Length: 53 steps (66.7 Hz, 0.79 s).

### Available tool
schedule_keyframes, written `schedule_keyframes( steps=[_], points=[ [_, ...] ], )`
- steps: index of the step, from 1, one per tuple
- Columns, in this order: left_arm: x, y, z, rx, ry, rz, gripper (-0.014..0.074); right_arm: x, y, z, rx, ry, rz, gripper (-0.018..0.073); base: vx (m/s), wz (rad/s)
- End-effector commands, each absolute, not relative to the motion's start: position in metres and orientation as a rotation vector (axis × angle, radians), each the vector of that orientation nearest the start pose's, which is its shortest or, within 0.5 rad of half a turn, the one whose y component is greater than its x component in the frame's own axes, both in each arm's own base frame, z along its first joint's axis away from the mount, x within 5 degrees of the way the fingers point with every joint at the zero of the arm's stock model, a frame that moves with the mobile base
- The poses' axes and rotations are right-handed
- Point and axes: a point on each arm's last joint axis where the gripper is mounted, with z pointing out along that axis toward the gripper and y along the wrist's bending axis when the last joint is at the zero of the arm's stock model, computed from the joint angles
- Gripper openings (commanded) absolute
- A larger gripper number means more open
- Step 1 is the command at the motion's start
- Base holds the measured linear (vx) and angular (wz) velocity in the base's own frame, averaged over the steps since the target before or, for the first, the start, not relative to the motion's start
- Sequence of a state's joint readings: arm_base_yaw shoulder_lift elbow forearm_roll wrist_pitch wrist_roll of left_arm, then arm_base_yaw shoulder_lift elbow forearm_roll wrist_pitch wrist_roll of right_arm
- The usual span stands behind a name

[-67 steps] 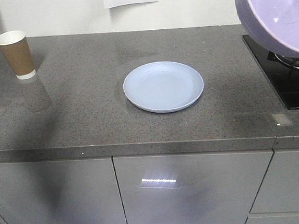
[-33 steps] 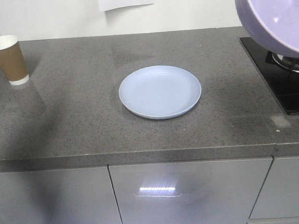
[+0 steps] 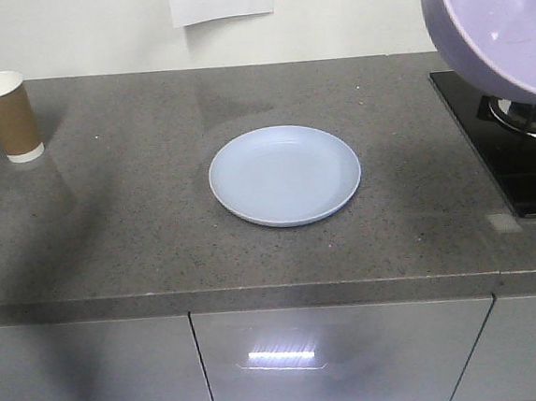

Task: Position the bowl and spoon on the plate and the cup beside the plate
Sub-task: 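Continue driving up to the counter edge in front of the plate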

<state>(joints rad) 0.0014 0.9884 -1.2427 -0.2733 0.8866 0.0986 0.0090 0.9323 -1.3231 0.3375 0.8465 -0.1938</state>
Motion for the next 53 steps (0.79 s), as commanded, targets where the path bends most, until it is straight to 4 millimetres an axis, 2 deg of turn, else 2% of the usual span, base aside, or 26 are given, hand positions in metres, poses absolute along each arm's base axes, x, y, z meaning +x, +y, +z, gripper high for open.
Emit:
schedule_keyframes(
  steps=[1,53],
  points=[
    [0.1805,-0.0193,0.4550,0.034,1.997,-0.280,-0.0006,0.1541,0.0234,0.4936,-0.130,1.800,0.270,-0.0010,0.06,0.01],
    [0.1805,-0.0193,0.4550,0.034,1.997,-0.280,-0.0006,0.1541,0.0234,0.4936,-0.130,1.800,0.270,-0.0010,0.06,0.00]
  ],
)
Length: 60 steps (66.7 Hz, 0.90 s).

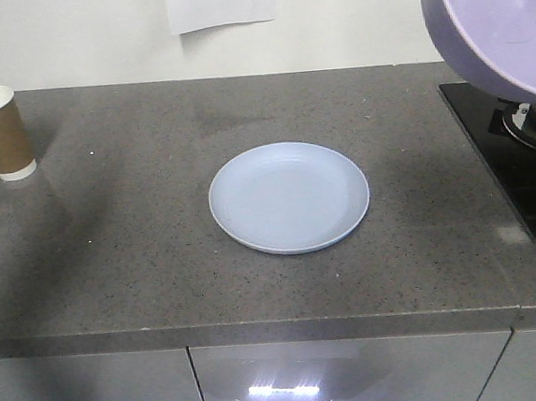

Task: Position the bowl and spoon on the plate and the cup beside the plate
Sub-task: 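Continue driving up to the counter edge in front of the plate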

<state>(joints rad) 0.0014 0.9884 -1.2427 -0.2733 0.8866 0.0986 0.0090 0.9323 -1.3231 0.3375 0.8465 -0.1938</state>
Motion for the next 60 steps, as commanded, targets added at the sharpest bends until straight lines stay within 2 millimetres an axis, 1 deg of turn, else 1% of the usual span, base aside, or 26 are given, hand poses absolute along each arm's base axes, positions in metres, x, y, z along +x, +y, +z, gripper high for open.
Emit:
schedule_keyframes(
  steps=[1,60],
  points=[
    [0.1805,-0.0193,0.4550,0.034,1.997,-0.280,-0.0006,0.1541,0.0234,0.4936,-0.130,1.800,0.270,-0.0010,0.06,0.00],
    [0.1805,-0.0193,0.4550,0.034,1.997,-0.280,-0.0006,0.1541,0.0234,0.4936,-0.130,1.800,0.270,-0.0010,0.05,-0.01]
  ],
)
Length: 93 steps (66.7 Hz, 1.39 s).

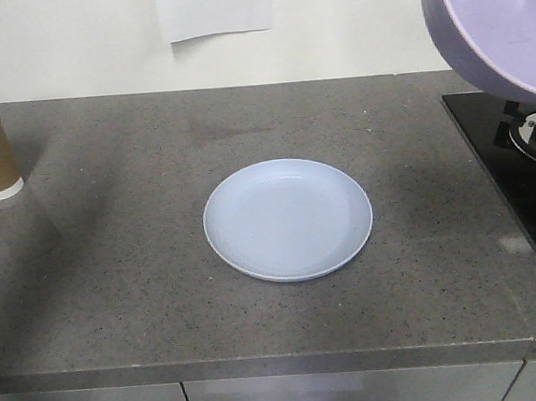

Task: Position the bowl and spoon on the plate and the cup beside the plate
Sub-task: 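Continue driving up to the counter edge in front of the plate, then creep forward and stop with the plate centered ahead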

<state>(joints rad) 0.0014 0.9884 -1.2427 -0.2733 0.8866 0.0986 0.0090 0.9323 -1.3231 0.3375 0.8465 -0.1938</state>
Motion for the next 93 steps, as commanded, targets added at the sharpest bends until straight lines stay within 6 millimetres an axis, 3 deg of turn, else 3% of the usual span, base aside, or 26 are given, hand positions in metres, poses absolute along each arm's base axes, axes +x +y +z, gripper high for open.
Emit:
schedule_keyframes(
  steps=[1,93],
  points=[
    [0.1805,-0.0193,0.4550,0.034,1.997,-0.280,-0.0006,0.1541,0.0234,0.4936,-0.130,1.800,0.270,-0.0010,0.04,0.00],
    [0.1805,-0.0193,0.4550,0.034,1.997,-0.280,-0.0006,0.1541,0.0234,0.4936,-0.130,1.800,0.270,-0.0010,0.04,0.00]
  ],
)
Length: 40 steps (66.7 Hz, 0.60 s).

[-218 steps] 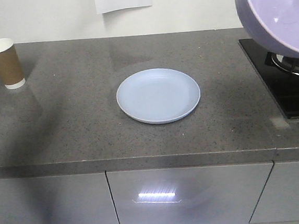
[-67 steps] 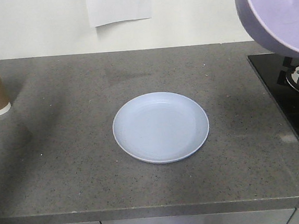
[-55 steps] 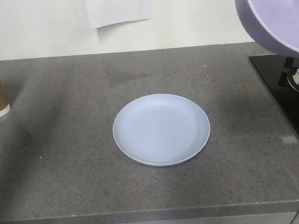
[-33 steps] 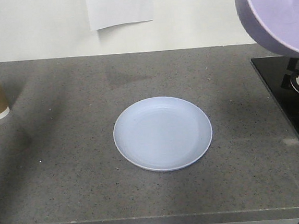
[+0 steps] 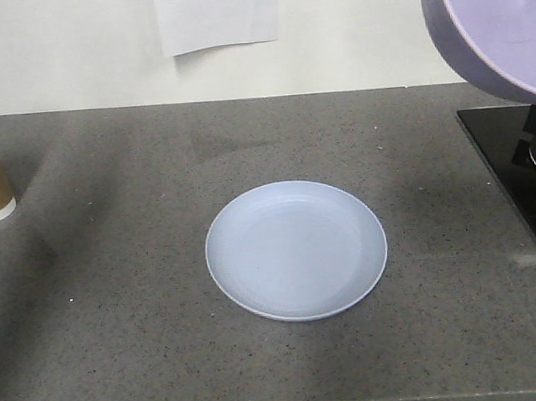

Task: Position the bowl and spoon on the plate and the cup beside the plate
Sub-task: 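Creep forward and stop with the plate centered ahead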

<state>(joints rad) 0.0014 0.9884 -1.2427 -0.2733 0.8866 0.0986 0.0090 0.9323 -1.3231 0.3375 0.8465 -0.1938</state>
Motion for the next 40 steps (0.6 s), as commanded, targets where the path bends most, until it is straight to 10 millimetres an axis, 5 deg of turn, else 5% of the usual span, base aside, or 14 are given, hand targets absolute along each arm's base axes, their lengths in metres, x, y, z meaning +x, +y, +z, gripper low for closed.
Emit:
schedule_keyframes(
  steps=[1,40],
  points=[
    [0.1805,-0.0193,0.4550,0.034,1.997,-0.280,-0.0006,0.1541,0.0234,0.4936,-0.130,1.800,0.270,-0.0010,0.04,0.01],
    [0.1805,-0.0193,0.4550,0.034,1.997,-0.280,-0.0006,0.1541,0.0234,0.4936,-0.130,1.800,0.270,-0.0010,0.04,0.01]
  ],
)
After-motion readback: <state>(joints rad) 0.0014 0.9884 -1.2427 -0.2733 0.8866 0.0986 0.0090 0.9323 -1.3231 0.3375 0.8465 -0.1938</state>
